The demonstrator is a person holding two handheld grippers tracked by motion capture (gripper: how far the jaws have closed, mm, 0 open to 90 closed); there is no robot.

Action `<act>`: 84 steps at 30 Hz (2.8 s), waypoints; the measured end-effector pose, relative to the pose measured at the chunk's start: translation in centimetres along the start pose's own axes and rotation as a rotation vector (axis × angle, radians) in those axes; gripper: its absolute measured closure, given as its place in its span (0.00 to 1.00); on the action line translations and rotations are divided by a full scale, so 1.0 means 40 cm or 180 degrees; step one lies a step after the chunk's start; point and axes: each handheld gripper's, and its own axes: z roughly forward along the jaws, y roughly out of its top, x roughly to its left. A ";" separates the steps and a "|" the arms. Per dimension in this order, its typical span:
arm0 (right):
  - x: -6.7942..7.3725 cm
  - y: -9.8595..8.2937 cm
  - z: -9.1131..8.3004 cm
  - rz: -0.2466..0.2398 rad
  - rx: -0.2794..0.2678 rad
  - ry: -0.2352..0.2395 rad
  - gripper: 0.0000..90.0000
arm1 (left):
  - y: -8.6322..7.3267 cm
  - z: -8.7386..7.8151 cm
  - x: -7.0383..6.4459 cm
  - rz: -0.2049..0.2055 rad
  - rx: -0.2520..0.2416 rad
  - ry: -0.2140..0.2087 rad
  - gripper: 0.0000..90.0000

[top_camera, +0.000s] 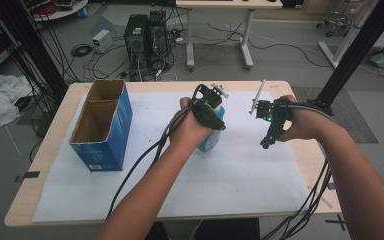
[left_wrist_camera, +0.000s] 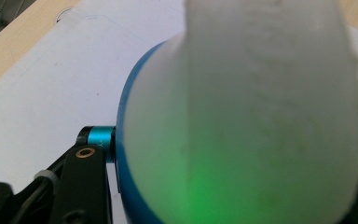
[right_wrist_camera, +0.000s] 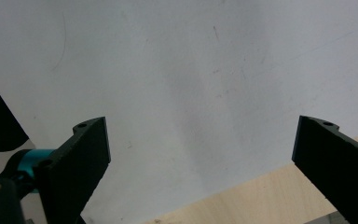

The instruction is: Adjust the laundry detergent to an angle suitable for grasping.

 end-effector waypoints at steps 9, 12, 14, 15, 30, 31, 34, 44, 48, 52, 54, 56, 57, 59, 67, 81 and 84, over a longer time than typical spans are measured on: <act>0.003 0.015 0.000 0.0001 -0.0016 0.0013 0.04 | -0.019 -0.067 0.038 0.0206 0.0069 -0.0205 0.47; 0.004 0.020 -0.001 -0.0002 -0.0026 0.0018 0.04 | -0.028 -0.084 0.052 0.0268 0.0075 -0.0268 0.47; 0.006 0.021 -0.002 0.0024 -0.0023 0.0014 0.04 | -0.033 -0.094 0.060 0.0304 0.0081 -0.0314 0.47; 0.006 0.022 -0.002 0.0028 -0.0019 0.0012 0.04 | -0.036 -0.101 0.065 0.0322 0.0082 -0.0350 0.47; 0.019 0.040 0.000 -0.0004 0.0008 0.0017 0.04 | -0.094 -0.155 0.094 0.0957 0.0235 -0.0873 0.47; 0.019 0.040 0.000 0.0001 0.0013 0.0015 0.04 | -0.098 -0.154 0.094 0.0998 0.0231 -0.0911 0.47; 0.022 0.040 -0.002 0.0030 0.0034 0.0007 0.04 | -0.106 -0.152 0.091 0.1160 0.0246 -0.1069 0.47; 0.028 0.047 0.003 -0.0014 0.0052 0.0016 0.04 | -0.118 -0.132 0.063 0.1649 0.0229 -0.1429 0.47; 0.033 0.049 0.003 0.0006 0.0081 0.0008 0.04 | -0.124 -0.124 0.051 0.1874 0.0302 -0.1498 0.47; 0.036 0.050 0.001 0.0013 0.0077 0.0003 0.04 | -0.131 -0.116 0.042 0.2007 0.0366 -0.1605 0.47; 0.035 0.050 0.001 0.0007 0.0076 0.0000 0.04 | -0.139 -0.113 0.034 0.2117 0.0342 -0.1676 0.47; 0.036 0.053 0.006 -0.0019 0.0074 0.0009 0.04 | -0.143 -0.111 0.032 0.2162 0.0329 -0.1719 0.47; 0.037 0.055 0.007 -0.0020 0.0078 0.0012 0.04 | -0.146 -0.110 0.030 0.2202 0.0319 -0.1732 0.47; 0.041 0.058 0.010 -0.0033 0.0099 0.0015 0.04 | -0.153 -0.106 0.027 0.2253 0.0277 -0.1760 0.47; 0.044 0.063 0.012 -0.0036 0.0109 0.0012 0.04 | -0.164 -0.077 0.023 0.2403 0.0385 -0.1799 0.47; 0.041 0.066 0.017 -0.0069 0.0095 0.0004 0.04 | -0.167 -0.058 0.022 0.2618 0.0255 -0.1884 0.47; 0.040 0.067 0.018 -0.0087 0.0081 0.0011 0.04 | -0.166 -0.057 0.019 0.2655 0.0216 -0.1911 0.47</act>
